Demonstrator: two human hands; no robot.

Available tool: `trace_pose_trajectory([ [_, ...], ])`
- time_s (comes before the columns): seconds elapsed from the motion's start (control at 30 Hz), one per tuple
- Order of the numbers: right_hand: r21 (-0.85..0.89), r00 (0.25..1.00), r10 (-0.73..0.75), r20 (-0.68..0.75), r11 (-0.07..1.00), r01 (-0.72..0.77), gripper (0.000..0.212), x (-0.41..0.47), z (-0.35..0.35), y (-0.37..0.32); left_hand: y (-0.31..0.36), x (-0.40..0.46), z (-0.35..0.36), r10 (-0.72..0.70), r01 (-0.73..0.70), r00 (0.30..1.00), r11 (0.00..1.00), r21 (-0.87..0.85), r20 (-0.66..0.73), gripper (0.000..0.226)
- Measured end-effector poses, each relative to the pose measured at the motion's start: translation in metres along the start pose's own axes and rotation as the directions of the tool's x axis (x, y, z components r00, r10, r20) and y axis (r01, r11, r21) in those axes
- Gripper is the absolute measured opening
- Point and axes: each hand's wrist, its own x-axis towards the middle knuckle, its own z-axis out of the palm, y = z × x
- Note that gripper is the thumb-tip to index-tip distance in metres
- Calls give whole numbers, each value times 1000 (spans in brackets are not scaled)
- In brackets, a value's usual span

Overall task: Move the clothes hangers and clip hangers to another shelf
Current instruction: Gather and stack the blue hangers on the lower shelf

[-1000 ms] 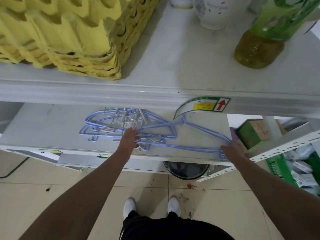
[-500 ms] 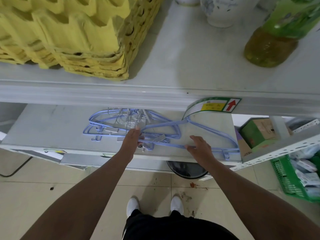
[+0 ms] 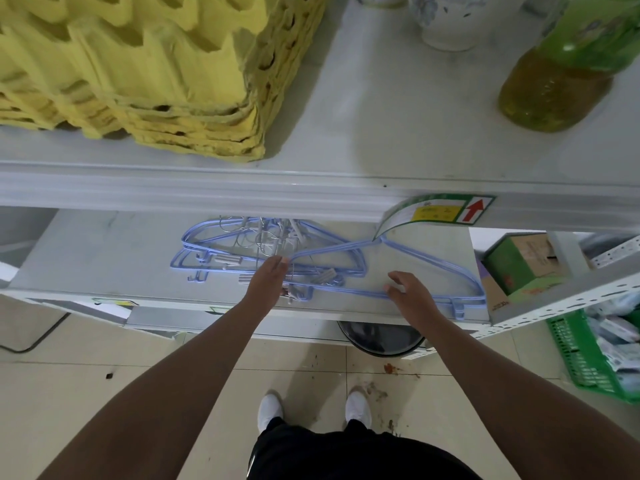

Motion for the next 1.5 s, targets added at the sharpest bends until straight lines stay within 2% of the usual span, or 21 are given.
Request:
trace_pose_trajectory([
  [0.07, 1, 1000, 11, -23, 1000, -11, 42, 0, 1, -3, -2, -2, -8, 12, -10, 1000, 999, 45, -28, 28],
  [0.13, 2, 999, 6, -52, 1000, -6, 40, 0, 5, -7, -6, -4, -17, 19, -18, 998, 1000, 16, -59, 28],
  [0.23, 16, 992, -34, -120, 999, 36, 39, 0, 15, -21, -12, -5, -30, 87, -75, 979, 994, 74, -185, 25],
  [0.33, 104, 976, -57, -209, 991, 80, 35, -3, 29, -43, -22, 3, -46, 90, -42, 953, 985, 169, -288, 27],
  [0.4, 140, 981, -52, -186, 987, 79, 31, -3, 44, -60, -26, 8, -54, 73, -24, 964, 981, 190, -257, 38],
  [0.5, 94, 993, 17, -113, 996, -6, 30, 2, 63, -87, -36, 16, -62, 12, 33, 974, 981, 192, -227, 57],
  [0.63, -131, 994, 34, -103, 990, -47, 36, 11, 74, -115, -45, 20, -68, -57, 71, 990, 992, 109, -130, 46],
  [0.73, -167, 991, 89, -101, 980, -105, 37, 17, 79, -124, -51, 17, -67, -64, 71, 995, 992, 103, -75, 50],
  [0.8, -180, 992, 82, -99, 979, -99, 38, 18, 83, -126, -59, 17, -66, -37, 59, 996, 963, 262, -85, 56],
  [0.87, -194, 994, 66, -83, 978, -81, 39, 17, 86, -128, -63, 15, -63, 40, 25, 992, 876, 481, -123, 47],
  [0.97, -129, 998, 54, -14, 990, -55, 37, 15, 96, -135, -52, 10, -60, 201, -106, 970, 851, 514, -134, 39],
  [1.1, -55, 993, 28, 113, 998, -22, 38, 14, 103, -145, -39, 12, -54, 296, -269, 954, 790, 551, 41, 51],
  [1.17, 2, 989, 33, 143, 999, -34, 39, 15, 105, -149, -37, 14, -51, 336, -331, 938, 788, 519, 87, 42],
  [1.3, 80, 978, 40, 207, 995, -57, 32, 14, 107, -163, -35, 14, -42, 246, -284, 958, 881, 379, 148, 53],
  [1.37, 38, 982, 23, 190, 999, -31, 30, 15, 110, -166, -35, 13, -36, 239, -292, 955, 869, 399, 177, 56],
  [1.5, 58, 965, -3, 262, 998, -13, 25, 15, 117, -165, -37, 12, -41, 284, -344, 938, 835, 430, 199, 47],
])
